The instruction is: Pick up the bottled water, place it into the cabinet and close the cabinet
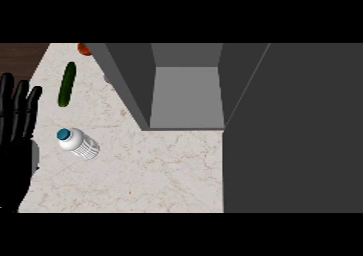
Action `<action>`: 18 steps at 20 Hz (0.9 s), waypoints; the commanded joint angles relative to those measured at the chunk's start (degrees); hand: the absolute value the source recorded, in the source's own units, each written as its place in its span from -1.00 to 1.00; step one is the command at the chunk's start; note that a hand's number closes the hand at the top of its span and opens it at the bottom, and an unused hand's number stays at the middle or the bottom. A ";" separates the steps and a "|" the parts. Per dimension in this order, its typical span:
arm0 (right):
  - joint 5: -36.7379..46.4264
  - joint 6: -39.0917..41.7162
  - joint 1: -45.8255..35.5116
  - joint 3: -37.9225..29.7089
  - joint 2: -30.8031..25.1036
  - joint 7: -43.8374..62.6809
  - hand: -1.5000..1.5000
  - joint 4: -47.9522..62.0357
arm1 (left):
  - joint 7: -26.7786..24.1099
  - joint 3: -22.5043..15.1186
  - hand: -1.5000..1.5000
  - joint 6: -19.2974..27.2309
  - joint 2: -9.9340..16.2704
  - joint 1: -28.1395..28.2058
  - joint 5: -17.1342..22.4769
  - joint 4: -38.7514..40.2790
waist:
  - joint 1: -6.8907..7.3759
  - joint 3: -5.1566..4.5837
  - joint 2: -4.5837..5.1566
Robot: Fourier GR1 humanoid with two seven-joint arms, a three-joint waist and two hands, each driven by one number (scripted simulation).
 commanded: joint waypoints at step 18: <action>-9.86 0.87 19.09 13.75 4.72 10.11 -1.00 -13.48 | 18.45 11.09 -1.00 -24.86 12.24 14.62 45.35 7.08 | 0.49 0.29 -0.43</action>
